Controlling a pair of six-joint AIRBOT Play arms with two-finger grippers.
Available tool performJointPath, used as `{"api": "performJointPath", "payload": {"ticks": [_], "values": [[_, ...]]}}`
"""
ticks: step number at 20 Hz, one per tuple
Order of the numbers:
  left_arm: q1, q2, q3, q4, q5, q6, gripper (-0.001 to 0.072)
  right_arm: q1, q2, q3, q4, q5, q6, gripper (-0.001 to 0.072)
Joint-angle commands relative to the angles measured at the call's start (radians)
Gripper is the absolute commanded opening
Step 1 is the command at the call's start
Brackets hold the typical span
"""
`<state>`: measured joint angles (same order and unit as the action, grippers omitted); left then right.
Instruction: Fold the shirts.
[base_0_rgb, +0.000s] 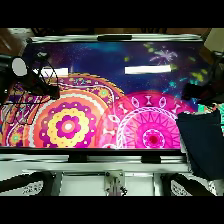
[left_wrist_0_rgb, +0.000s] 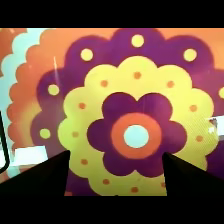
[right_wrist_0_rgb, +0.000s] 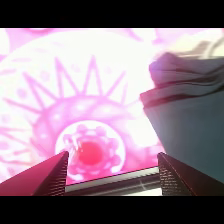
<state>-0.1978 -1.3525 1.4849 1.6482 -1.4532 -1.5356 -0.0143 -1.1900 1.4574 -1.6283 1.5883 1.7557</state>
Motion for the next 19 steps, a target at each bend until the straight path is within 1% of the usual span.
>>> {"api": "performJointPath", "payload": {"ticks": [1,2,9,16,19], "values": [[-0.021,0.047,-0.108,0.000,0.059,-0.030,0.0713,0.107,-0.058,0.006,0.018,0.015,-0.043,0.0663],[-0.021,0.054,-0.122,0.000,0.056,-0.030,0.0712,0.109,-0.057,0.006,0.021,0.016,-0.072,0.0663],[-0.021,0.057,-0.121,0.000,0.081,-0.029,0.0712,0.109,-0.057,0.006,0.023,0.015,-0.074,0.0663],[-0.021,0.057,-0.121,0.004,0.080,0.048,0.0712,0.109,-0.057,0.006,0.023,0.015,-0.074,0.0663],[-0.021,0.057,-0.121,0.005,0.080,0.050,0.0712,0.109,-0.057,0.006,0.023,0.015,-0.074,0.0663]]}}
